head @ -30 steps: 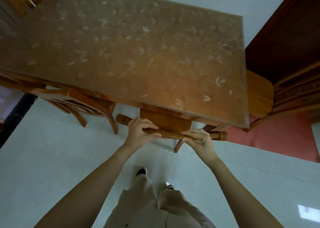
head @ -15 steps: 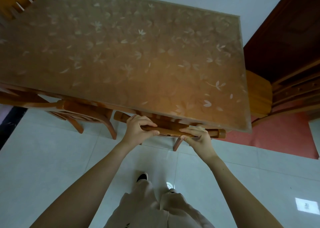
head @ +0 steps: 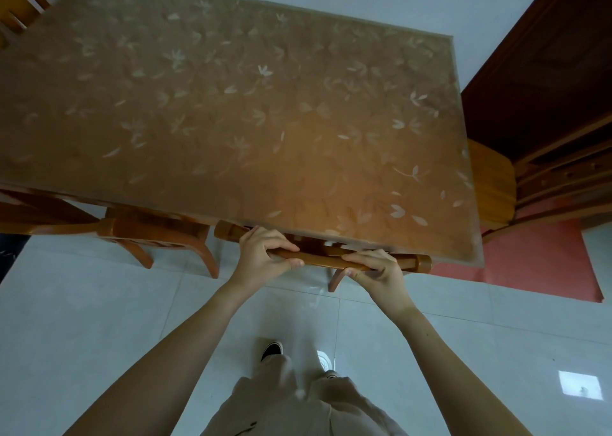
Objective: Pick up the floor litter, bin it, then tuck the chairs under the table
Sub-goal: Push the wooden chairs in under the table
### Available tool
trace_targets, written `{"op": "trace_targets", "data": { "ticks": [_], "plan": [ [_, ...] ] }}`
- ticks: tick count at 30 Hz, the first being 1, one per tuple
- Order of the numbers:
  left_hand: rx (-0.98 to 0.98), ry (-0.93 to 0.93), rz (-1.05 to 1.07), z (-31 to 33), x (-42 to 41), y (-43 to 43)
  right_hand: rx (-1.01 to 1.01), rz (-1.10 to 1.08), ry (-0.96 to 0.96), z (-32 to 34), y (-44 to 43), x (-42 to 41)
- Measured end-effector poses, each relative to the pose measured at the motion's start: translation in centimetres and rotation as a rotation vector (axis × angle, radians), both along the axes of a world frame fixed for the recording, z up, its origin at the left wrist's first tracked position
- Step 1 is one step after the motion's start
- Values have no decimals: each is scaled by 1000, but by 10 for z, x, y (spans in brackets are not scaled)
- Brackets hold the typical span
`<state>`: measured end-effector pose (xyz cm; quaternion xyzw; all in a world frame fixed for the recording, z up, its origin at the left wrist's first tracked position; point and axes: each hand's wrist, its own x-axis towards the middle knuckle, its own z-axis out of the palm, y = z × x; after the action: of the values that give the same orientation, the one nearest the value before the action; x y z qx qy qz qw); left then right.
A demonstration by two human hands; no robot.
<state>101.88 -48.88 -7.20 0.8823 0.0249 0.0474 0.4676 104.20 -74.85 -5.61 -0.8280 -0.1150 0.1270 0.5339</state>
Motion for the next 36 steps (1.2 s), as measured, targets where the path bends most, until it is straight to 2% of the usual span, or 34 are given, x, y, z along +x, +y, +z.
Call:
{"op": "trace_targets", "data": {
  "ticks": [8, 16, 24, 28, 32, 36],
  "plan": [
    [22, 4, -3, -2, -1, 0, -14, -4, -9, 1, 0, -1],
    [75, 35, -22, 3, -3, 1, -72, -43, 112, -2, -2, -2],
    [211, 46, -27, 13, -16, -3, -251, -87, -37, -12, 8, -16],
    [336, -17, -117, 13, -26, -4, -375, -59, -122, -9, 10, -20],
    [455, 4, -203, 16, -22, -1, -460, 46, -184, -1, 9, -16],
    [410, 19, -211, 17, -12, 4, -473, 64, -146, 5, 11, -15]
  ]
}}
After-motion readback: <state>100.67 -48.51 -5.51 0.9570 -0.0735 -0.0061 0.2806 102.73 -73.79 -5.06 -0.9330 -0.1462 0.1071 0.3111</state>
